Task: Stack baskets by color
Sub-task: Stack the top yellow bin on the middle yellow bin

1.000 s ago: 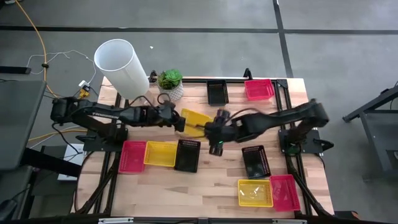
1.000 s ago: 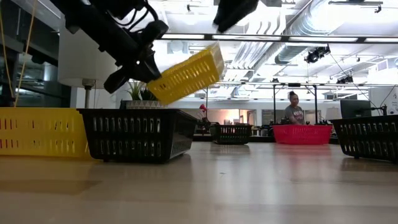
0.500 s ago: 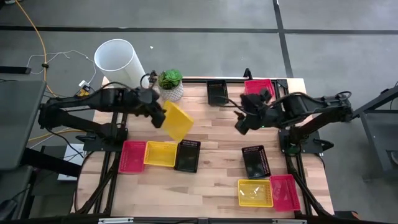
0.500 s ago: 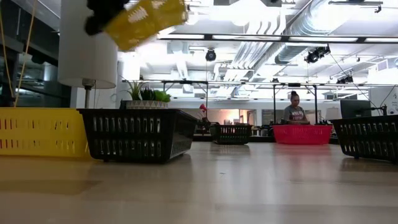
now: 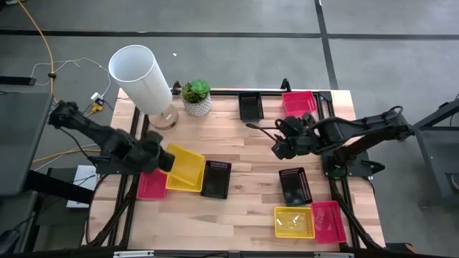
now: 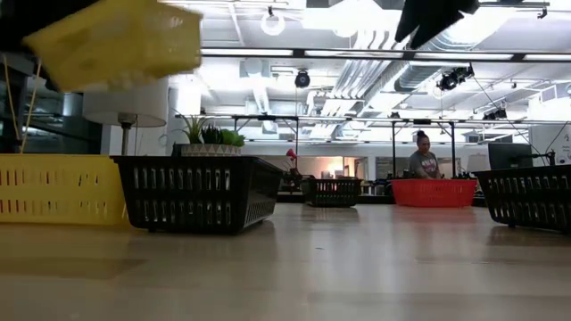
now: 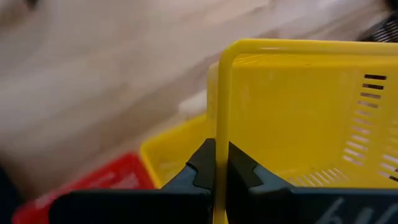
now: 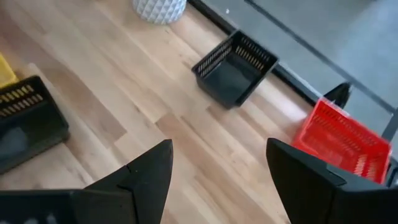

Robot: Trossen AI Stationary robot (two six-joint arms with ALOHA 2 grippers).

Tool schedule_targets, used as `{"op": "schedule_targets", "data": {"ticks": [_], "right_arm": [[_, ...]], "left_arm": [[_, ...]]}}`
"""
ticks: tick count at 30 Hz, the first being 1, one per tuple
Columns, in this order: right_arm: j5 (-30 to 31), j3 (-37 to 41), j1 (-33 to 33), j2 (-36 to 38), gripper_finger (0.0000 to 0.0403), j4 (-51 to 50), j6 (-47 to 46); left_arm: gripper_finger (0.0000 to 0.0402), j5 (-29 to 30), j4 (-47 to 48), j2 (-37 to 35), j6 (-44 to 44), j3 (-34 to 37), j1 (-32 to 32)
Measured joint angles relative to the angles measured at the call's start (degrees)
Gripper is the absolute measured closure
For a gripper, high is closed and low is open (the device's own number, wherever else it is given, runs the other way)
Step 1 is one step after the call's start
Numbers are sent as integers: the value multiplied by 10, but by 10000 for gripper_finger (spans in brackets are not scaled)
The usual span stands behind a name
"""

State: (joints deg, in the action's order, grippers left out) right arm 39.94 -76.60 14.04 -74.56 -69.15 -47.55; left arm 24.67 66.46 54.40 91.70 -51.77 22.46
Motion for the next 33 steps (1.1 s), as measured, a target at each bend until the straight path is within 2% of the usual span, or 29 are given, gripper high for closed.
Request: {"op": "schedule_targets", "data": {"ticks": [6, 10, 19, 33], "right_arm": [[-7, 10, 0, 0, 156, 28, -4], [-4, 10, -2, 0, 156, 40, 0], [-3, 10, -5, 0, 156, 42, 0], [-1, 10, -5, 0, 156, 44, 2]], "left_arm": [[401, 17, 4, 42, 174, 48, 83], [402, 14, 2, 67, 222, 68, 97], [402, -32, -53, 97, 218, 73, 99], [402, -52, -63, 154, 237, 73, 98]]}}
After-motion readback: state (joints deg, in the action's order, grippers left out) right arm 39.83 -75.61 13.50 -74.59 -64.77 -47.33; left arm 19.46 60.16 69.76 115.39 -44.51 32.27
